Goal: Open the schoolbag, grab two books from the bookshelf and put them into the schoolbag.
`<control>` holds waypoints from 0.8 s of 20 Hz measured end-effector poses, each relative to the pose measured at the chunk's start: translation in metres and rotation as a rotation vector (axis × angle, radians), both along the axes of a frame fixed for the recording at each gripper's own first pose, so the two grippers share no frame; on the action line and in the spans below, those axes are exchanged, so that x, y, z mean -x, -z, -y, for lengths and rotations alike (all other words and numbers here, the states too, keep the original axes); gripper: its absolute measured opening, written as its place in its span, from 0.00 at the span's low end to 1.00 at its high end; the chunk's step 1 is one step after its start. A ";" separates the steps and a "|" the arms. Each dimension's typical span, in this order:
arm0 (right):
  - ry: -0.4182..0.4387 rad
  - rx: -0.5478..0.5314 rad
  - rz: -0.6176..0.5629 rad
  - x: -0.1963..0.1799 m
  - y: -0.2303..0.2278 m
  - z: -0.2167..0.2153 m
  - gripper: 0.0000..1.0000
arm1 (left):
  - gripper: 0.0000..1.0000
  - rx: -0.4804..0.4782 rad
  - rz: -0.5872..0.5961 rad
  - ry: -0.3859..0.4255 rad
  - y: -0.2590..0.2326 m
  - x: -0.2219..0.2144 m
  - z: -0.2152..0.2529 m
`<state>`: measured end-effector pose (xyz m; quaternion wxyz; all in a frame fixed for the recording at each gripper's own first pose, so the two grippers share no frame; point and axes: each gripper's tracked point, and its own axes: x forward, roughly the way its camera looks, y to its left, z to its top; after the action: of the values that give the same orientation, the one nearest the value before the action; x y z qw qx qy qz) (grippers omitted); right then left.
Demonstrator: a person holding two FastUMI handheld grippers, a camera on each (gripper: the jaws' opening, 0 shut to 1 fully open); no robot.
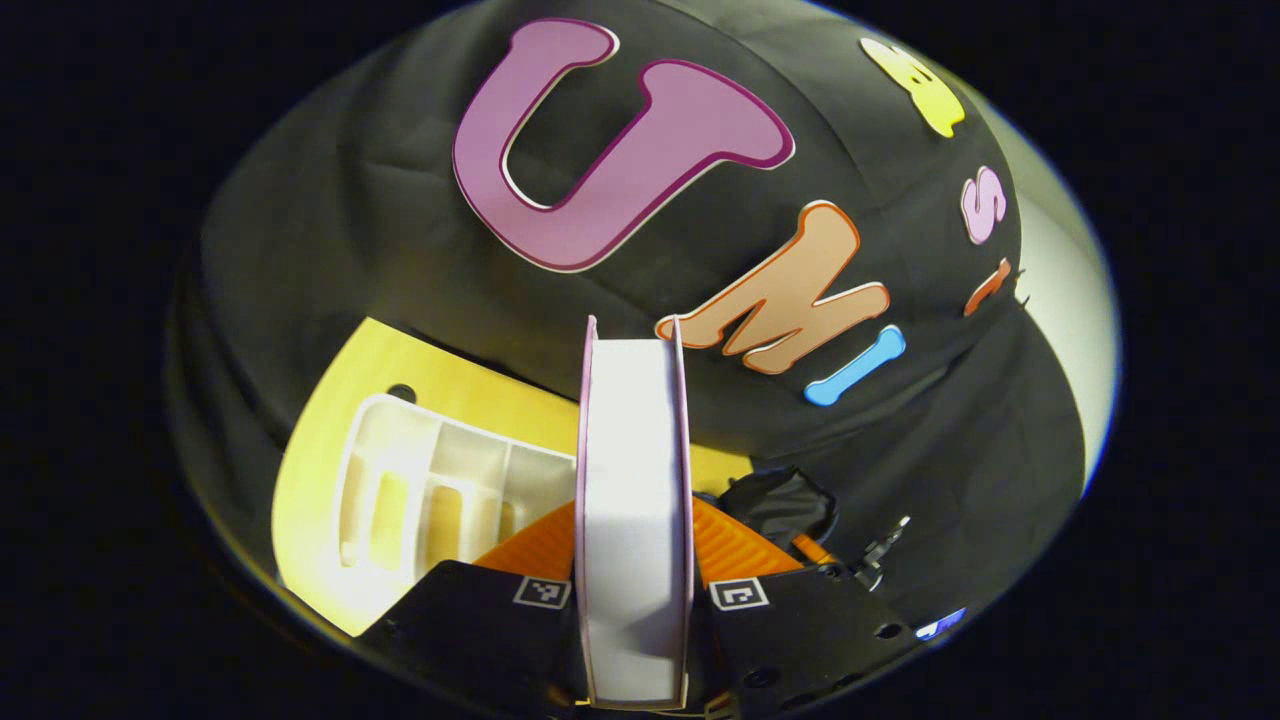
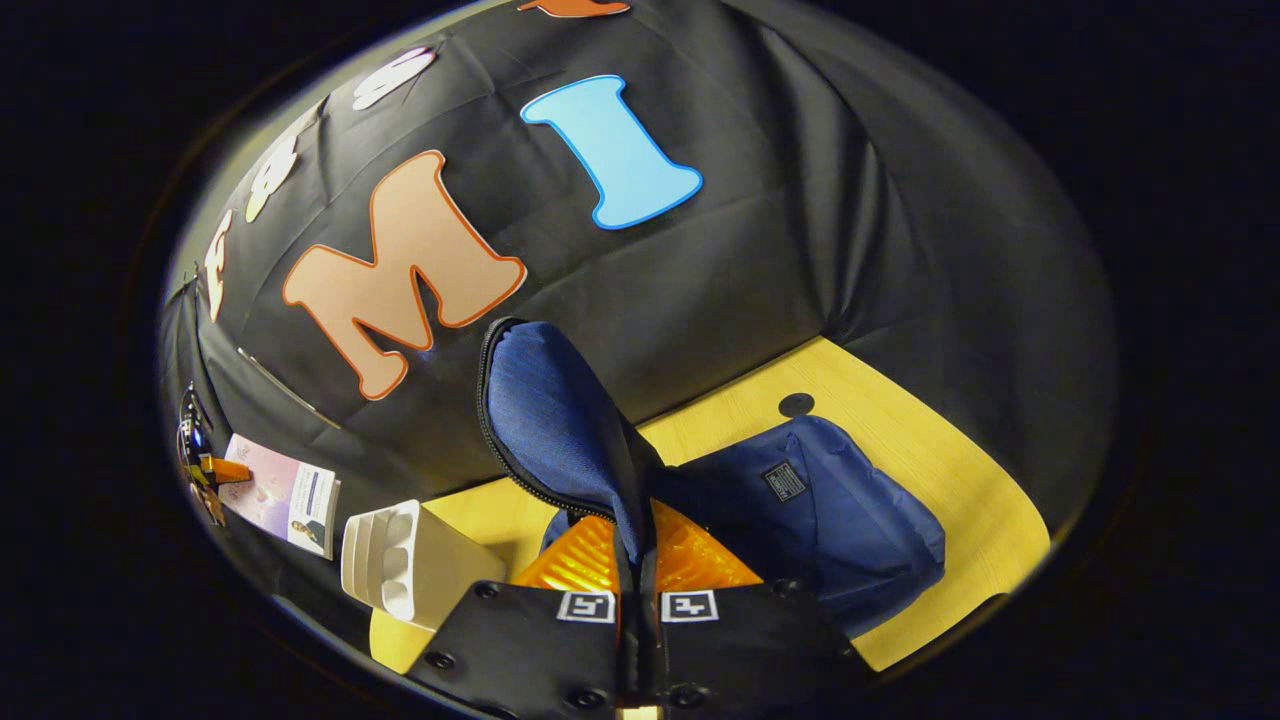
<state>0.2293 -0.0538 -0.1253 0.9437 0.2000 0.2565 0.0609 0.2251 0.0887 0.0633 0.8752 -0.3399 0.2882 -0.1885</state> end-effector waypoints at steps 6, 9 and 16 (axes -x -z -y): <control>-0.003 0.003 -0.004 0.001 0.000 -0.001 0.03 | 0.36 0.131 0.005 0.040 0.011 -0.011 0.054; -0.006 0.013 -0.002 0.001 -0.001 -0.001 0.03 | 0.36 0.198 -0.009 0.059 0.027 -0.017 0.081; -0.007 0.020 -0.013 0.001 0.000 -0.001 0.03 | 0.36 0.297 -0.120 0.092 0.088 -0.037 0.145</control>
<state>0.2285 -0.0526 -0.1249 0.9437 0.1899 0.2641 0.0604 0.2618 -0.0565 -0.0245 0.7869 -0.4626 0.3243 -0.2484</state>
